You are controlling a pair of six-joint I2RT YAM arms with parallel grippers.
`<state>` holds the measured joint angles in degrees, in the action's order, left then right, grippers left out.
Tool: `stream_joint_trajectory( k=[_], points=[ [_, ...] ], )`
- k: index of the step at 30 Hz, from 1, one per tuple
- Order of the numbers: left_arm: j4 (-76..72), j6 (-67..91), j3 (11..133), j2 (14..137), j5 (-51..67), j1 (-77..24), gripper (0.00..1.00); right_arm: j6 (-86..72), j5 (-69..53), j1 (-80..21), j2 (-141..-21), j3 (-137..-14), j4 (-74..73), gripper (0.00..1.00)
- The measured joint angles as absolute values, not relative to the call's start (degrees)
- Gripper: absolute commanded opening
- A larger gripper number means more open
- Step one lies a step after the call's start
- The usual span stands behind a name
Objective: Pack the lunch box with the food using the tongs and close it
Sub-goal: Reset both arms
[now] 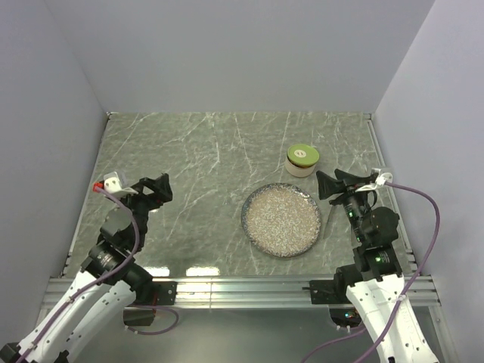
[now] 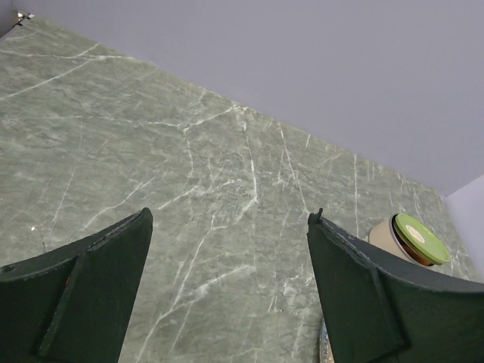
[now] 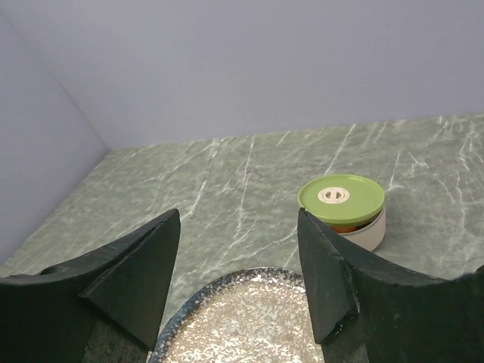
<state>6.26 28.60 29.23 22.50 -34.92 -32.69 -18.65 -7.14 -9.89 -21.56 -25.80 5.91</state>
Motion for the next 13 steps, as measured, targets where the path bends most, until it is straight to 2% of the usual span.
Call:
stream_joint_trajectory(
  k=[13],
  points=[
    [7.2, 28.6, 28.3, 20.3, -35.6, -32.7, 0.92, -18.7, -7.2, -9.9, -21.1, -25.7, 6.8, 0.71]
  ],
)
